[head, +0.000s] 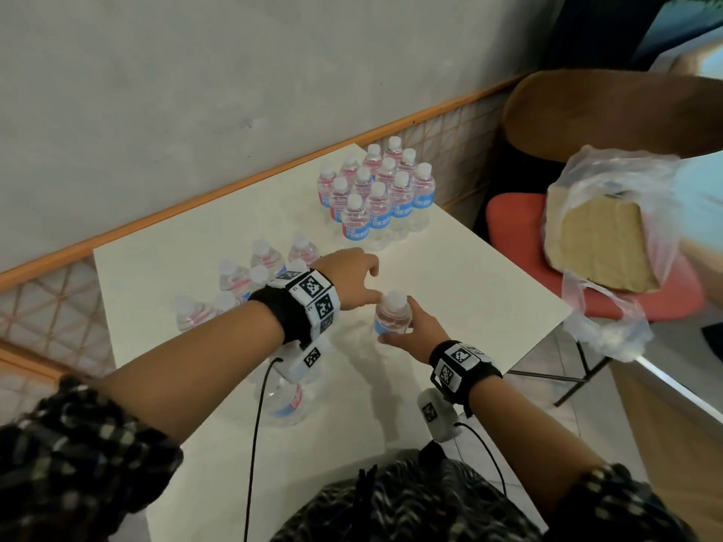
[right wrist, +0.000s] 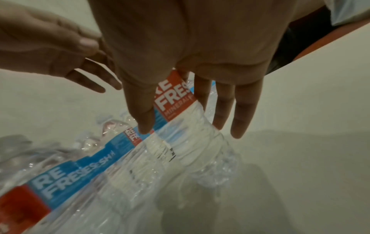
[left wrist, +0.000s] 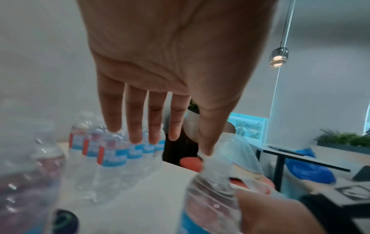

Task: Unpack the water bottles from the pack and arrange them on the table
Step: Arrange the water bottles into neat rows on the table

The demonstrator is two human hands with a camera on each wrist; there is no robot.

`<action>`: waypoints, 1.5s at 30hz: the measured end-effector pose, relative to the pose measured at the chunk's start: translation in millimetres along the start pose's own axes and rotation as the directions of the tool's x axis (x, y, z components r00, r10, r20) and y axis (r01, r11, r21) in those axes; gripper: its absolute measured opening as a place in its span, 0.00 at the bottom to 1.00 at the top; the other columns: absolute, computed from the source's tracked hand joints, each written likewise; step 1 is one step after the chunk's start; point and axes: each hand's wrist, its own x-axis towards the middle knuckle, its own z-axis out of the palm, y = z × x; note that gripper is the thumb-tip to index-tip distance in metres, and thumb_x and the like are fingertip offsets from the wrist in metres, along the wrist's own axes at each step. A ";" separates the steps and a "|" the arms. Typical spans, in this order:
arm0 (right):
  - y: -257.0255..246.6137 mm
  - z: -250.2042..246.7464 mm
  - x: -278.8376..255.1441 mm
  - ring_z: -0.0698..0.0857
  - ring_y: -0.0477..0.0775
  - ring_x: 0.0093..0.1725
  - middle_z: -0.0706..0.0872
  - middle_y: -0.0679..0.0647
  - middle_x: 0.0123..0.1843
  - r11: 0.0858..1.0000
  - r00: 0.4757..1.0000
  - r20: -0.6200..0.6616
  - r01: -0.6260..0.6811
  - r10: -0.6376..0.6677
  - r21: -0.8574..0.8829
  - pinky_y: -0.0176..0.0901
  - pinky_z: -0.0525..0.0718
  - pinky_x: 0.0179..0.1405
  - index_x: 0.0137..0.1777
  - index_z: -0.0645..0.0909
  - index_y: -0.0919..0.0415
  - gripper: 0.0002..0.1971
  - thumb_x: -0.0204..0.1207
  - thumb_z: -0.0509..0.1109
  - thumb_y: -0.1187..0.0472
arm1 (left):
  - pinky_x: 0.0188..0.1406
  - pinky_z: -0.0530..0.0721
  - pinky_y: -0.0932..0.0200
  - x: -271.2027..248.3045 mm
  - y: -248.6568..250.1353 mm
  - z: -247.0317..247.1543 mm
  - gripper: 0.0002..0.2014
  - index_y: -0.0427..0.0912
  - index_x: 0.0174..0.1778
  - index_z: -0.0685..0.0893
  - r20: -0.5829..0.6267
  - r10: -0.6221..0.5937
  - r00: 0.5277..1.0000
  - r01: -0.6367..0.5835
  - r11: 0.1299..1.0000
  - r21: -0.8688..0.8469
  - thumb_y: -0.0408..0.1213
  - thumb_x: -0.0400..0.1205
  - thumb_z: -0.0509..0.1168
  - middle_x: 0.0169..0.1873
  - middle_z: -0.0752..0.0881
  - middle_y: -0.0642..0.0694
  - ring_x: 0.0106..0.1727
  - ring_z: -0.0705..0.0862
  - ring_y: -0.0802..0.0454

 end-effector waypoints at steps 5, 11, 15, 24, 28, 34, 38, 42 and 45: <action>9.8 -13.3 9.4 0.82 0.57 0.61 0.81 0.51 0.61 0.998 0.995 -0.088 -0.035 0.040 0.058 0.48 0.80 0.61 0.73 0.67 0.52 0.34 0.68 0.78 0.60 | 0.60 0.78 0.44 -0.1 -46.7 -16.7 0.32 0.47 0.72 0.69 0.007 -0.248 0.969 0.240 0.945 0.224 0.50 0.74 0.72 0.67 0.69 0.41 0.67 0.72 0.38; 17.8 -33.4 31.1 0.81 0.56 0.56 0.82 0.52 0.59 0.998 0.990 -0.137 -0.036 0.044 0.060 0.44 0.77 0.57 0.71 0.68 0.52 0.33 0.68 0.78 0.60 | 0.57 0.79 0.51 1.1 -68.9 -9.4 0.24 0.44 0.71 0.73 0.095 -0.347 0.933 0.321 0.922 0.219 0.42 0.79 0.68 0.65 0.77 0.39 0.63 0.81 0.38; 20.0 -43.7 44.2 0.79 0.53 0.52 0.80 0.51 0.56 0.997 0.989 -0.144 -0.022 0.032 0.069 0.40 0.73 0.53 0.71 0.69 0.53 0.31 0.68 0.77 0.62 | 0.46 0.79 0.55 13.0 -67.0 -10.0 0.14 0.41 0.59 0.81 0.135 -0.368 0.920 0.342 0.921 0.186 0.39 0.79 0.68 0.55 0.85 0.40 0.54 0.85 0.41; 30.8 -72.9 90.4 0.82 0.61 0.60 0.82 0.56 0.62 0.996 0.995 -0.100 0.014 -0.005 0.088 0.46 0.78 0.59 0.71 0.69 0.52 0.32 0.68 0.77 0.61 | 0.45 0.75 0.59 59.6 -38.2 -9.9 0.12 0.29 0.51 0.79 0.070 -0.373 0.925 0.370 0.928 0.053 0.35 0.78 0.65 0.46 0.84 0.38 0.47 0.81 0.38; 32.9 -94.0 116.3 0.81 0.61 0.62 0.82 0.57 0.64 0.997 0.998 -0.051 0.024 -0.020 0.069 0.44 0.77 0.60 0.72 0.68 0.53 0.33 0.68 0.77 0.61 | 0.56 0.79 0.52 89.3 -10.6 -9.0 0.16 0.40 0.62 0.84 0.033 -0.314 0.949 0.315 0.949 -0.014 0.38 0.78 0.68 0.59 0.85 0.39 0.61 0.81 0.40; 36.3 -115.1 153.6 0.79 0.58 0.66 0.80 0.54 0.68 0.998 0.999 0.010 0.033 -0.033 0.060 0.43 0.74 0.63 0.75 0.65 0.52 0.37 0.68 0.79 0.58 | 0.51 0.74 0.56 128.4 10.1 -13.0 0.14 0.42 0.61 0.83 -0.035 -0.294 0.955 0.289 0.952 -0.098 0.37 0.79 0.68 0.58 0.85 0.40 0.60 0.80 0.40; 50.4 -110.5 169.5 0.80 0.56 0.67 0.79 0.54 0.69 0.987 0.999 0.029 0.013 -0.018 0.157 0.44 0.76 0.63 0.74 0.62 0.52 0.40 0.66 0.81 0.60 | 0.56 0.75 0.55 139.3 7.8 -18.1 0.16 0.46 0.64 0.82 -0.073 -0.319 0.945 0.309 0.943 -0.121 0.38 0.79 0.68 0.60 0.85 0.42 0.62 0.80 0.41; 59.3 -100.1 175.5 0.78 0.56 0.68 0.77 0.55 0.71 0.974 0.999 0.034 -0.011 0.003 0.224 0.46 0.76 0.66 0.70 0.63 0.51 0.34 0.68 0.79 0.62 | 0.57 0.78 0.52 140.1 2.0 -12.9 0.19 0.50 0.66 0.79 -0.082 -0.351 0.933 0.338 0.931 -0.135 0.45 0.79 0.68 0.62 0.82 0.43 0.61 0.80 0.42; 59.3 -90.1 177.4 0.75 0.58 0.72 0.73 0.55 0.75 0.968 0.998 0.060 -0.008 -0.007 0.249 0.53 0.75 0.71 0.73 0.64 0.47 0.34 0.71 0.77 0.60 | 0.50 0.76 0.55 138.9 -3.4 -8.8 0.19 0.49 0.63 0.79 -0.095 -0.370 0.924 0.355 0.924 -0.144 0.49 0.78 0.69 0.58 0.82 0.43 0.58 0.81 0.42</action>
